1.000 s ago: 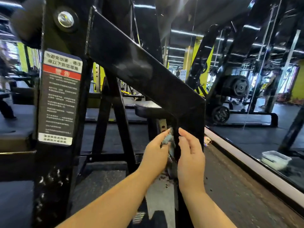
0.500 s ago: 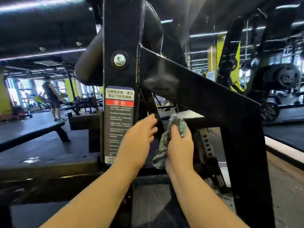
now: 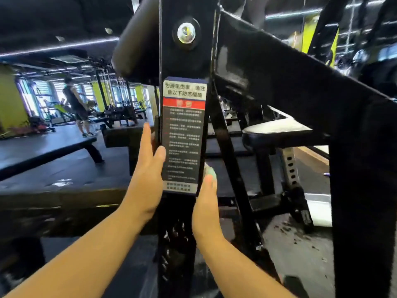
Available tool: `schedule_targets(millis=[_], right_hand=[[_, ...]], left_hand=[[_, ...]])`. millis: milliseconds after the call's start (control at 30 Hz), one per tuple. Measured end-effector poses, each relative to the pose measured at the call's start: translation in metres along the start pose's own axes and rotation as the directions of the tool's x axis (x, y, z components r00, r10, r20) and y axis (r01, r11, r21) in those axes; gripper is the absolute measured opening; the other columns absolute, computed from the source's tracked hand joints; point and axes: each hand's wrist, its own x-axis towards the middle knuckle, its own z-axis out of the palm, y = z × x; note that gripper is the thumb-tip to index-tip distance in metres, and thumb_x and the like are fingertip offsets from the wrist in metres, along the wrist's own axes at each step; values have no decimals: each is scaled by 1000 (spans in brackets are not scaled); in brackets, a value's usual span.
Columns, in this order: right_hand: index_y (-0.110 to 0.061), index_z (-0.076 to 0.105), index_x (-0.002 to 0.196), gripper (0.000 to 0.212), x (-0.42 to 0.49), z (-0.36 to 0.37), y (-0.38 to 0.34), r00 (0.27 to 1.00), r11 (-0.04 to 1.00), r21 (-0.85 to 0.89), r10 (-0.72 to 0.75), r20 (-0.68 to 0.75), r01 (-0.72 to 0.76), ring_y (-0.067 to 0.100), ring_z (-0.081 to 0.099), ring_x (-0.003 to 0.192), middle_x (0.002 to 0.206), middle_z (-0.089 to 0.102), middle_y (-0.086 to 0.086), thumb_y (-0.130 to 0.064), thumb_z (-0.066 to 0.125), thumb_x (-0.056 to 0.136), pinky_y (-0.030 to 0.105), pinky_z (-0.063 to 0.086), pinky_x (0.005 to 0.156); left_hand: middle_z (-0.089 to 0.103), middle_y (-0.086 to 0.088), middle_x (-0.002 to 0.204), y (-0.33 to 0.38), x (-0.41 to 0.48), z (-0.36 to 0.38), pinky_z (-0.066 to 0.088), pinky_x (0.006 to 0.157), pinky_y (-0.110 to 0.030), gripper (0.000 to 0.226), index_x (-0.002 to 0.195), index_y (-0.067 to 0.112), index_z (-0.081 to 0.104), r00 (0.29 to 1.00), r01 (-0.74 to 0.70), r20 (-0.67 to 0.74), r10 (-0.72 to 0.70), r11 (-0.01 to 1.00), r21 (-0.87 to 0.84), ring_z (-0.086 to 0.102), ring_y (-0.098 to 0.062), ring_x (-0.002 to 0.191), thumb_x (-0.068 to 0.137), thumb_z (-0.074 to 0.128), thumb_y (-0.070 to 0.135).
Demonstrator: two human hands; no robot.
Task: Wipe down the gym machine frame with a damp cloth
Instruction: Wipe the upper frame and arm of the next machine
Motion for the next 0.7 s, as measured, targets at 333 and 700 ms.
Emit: schedule_targets(millis=[333,700], right_hand=[[-46,21,148,67,15,20,-49,990,990,-5,-142,-21,142,7,28,142,154,29,-15,-73,24,87,42,27,116],[-34,52,134,49,-60,-21,65,832,811,237,554,-22,-534,15,53,124,135,56,-5,-58,36,95,37,43,104]], left_hand=[[27,34,123,-31,-40,-2,15,102,-5,47,139,34,23,961,-136,-131,243,832,538,21,16,118,96,38,23],[40,-19,133,-89,-101,-22,17,111,-21,52,131,-1,45,950,-181,-9,311,576,797,32,-26,126,86,42,25]])
